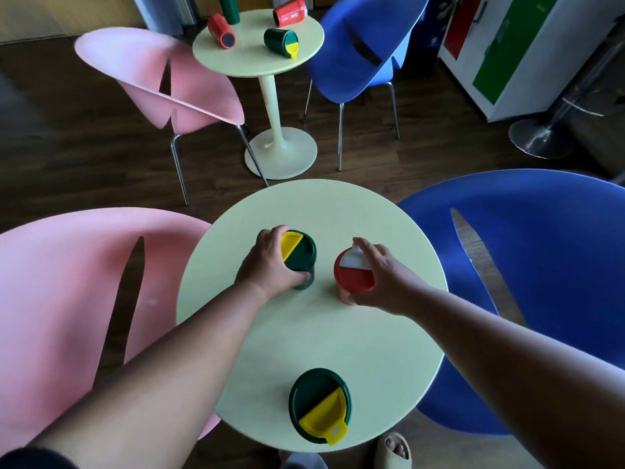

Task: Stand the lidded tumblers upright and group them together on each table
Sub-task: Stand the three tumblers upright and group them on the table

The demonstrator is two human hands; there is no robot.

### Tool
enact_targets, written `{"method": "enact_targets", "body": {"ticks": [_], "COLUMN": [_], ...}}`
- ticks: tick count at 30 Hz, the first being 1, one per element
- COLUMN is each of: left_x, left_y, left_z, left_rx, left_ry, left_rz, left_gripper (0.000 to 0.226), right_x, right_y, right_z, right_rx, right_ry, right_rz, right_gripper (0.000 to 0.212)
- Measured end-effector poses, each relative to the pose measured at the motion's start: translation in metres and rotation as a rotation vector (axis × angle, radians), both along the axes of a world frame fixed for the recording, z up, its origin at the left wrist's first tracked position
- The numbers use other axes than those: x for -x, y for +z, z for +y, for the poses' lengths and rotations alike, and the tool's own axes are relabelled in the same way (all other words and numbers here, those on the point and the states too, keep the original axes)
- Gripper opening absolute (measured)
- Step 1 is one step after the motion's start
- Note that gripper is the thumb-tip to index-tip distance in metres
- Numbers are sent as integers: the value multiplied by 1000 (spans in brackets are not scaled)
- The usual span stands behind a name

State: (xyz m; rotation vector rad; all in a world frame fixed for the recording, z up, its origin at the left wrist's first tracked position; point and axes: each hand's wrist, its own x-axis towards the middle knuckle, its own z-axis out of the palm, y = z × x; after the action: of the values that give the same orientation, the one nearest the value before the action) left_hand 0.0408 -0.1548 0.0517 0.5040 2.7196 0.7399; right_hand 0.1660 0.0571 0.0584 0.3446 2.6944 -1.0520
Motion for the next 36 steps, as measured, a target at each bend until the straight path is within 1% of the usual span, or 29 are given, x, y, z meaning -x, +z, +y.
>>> {"method": "enact_targets", "body": {"ticks": [7, 11, 16, 19, 23, 28, 36], "left_x": [-1, -1, -3, -3, -4, -6, -4], "left_y": [3, 7, 7, 7, 7, 6, 6], "left_z": [1, 0, 1, 1, 0, 1, 1], "left_rx": [49, 69, 74, 77, 74, 72, 64], "left_ry": [-16, -28, -15, -8, -7, 15, 0], "left_rz": [-33, -48, -57, -55, -51, -53, -52], "left_gripper": [102, 100, 101, 101, 100, 99, 98], "right_x": [2, 7, 26, 38, 46, 44, 46], "right_y": [0, -1, -2, 0, -2, -7, -10], "right_z": [2, -3, -18, -25, -30, -30, -28], "right_rx": [-54, -49, -64, -49, -63, -79, -65], "right_ry": [41, -68, -236, -295, -308, -320, -268], "right_rz": [-22, 1, 76, 72, 72, 54, 67], "right_gripper": [111, 105, 96, 93, 91, 94, 95]}}
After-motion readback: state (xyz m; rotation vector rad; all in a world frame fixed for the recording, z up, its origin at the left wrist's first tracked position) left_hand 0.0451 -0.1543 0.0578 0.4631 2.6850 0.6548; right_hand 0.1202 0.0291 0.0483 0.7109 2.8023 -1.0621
